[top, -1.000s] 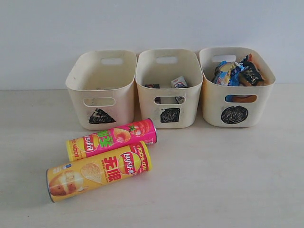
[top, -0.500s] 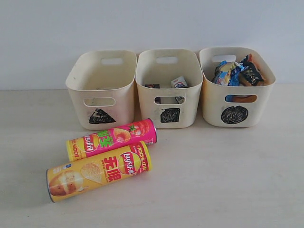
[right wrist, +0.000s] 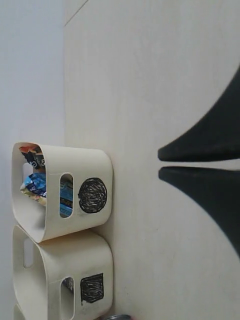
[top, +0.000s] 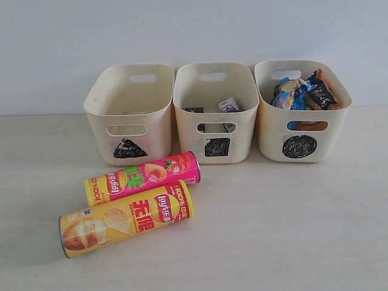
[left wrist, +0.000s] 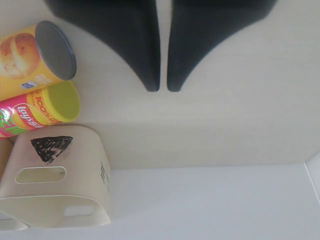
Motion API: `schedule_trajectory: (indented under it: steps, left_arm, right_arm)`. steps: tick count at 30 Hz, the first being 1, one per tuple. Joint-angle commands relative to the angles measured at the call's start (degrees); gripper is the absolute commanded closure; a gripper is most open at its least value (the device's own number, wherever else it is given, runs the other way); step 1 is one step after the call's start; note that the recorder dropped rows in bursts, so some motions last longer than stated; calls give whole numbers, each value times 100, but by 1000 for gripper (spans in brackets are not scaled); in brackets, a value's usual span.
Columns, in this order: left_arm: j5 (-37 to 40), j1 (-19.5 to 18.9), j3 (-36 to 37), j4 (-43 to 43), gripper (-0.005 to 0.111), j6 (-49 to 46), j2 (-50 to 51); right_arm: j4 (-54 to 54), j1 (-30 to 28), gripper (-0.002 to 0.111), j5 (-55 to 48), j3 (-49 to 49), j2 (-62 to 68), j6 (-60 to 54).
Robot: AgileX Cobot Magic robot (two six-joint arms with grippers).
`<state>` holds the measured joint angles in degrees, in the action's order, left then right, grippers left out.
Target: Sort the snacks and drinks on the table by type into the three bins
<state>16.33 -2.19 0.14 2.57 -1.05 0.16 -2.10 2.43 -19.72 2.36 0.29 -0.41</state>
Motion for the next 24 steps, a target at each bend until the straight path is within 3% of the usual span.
schedule_trajectory:
  steps: [1, 24]
  left_arm:
    - [-37, 3, -14, -24, 102, -7, -16]
    - [-47, 3, -14, -24, 102, -7, -16]
  right_arm:
    - [-17, 3, 107, 165, -208, -29, -30]
    - [56, 3, 107, 136, -236, -29, -15]
